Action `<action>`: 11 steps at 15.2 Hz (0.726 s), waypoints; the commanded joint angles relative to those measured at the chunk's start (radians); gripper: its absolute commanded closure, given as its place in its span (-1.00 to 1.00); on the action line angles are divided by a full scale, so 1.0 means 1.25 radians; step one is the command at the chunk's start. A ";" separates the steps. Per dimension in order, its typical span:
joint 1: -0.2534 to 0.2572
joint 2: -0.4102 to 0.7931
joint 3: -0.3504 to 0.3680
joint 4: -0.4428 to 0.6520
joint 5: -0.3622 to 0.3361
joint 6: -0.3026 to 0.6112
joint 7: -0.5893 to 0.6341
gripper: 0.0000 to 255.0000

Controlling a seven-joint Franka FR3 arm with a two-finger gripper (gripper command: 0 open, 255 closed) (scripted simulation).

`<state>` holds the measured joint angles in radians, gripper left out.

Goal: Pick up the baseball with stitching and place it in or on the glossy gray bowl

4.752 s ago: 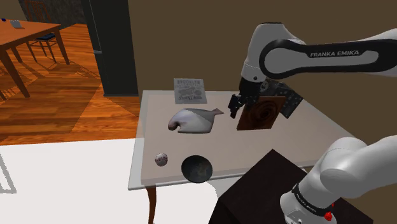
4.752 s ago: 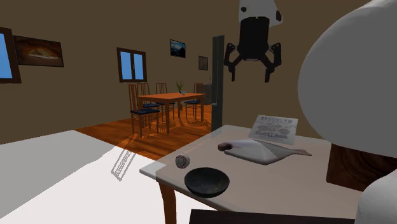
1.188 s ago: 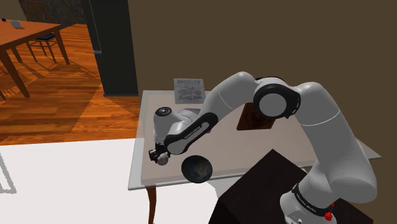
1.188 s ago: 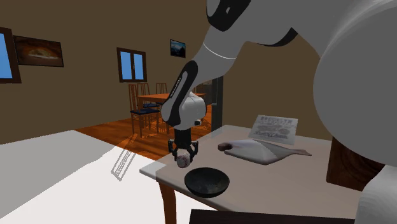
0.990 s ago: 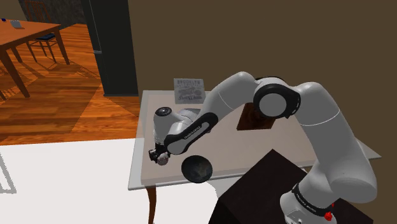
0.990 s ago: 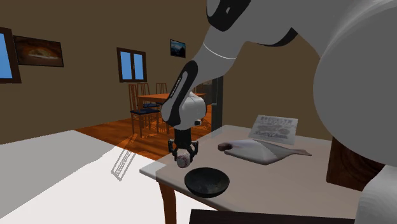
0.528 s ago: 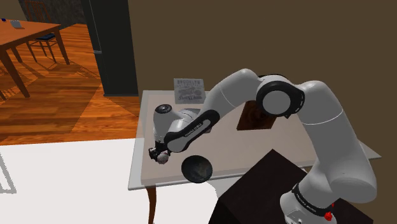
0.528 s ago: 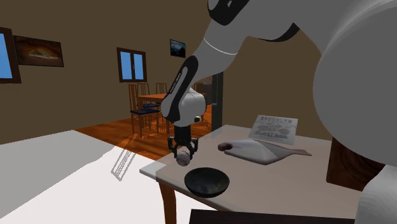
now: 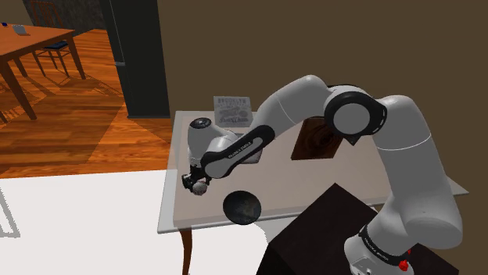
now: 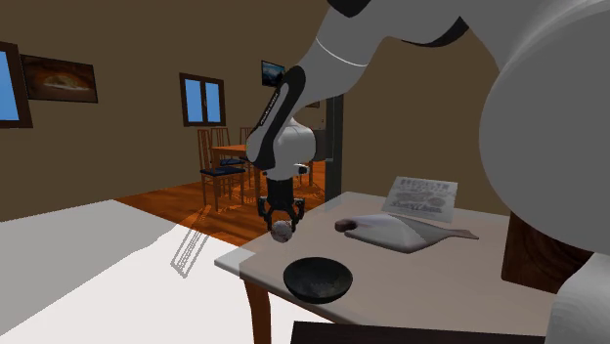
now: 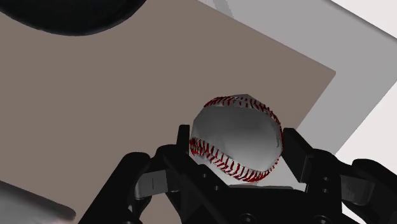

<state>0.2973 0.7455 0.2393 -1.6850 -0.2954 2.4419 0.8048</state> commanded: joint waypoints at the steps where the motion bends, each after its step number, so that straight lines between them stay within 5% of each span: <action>1: -0.003 -0.018 0.005 -0.006 0.004 -0.012 -0.003 1.00; 11: -0.017 -0.091 0.024 -0.012 0.027 -0.078 -0.018 1.00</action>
<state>0.2770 0.6425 0.2665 -1.6980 -0.2646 2.3527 0.7825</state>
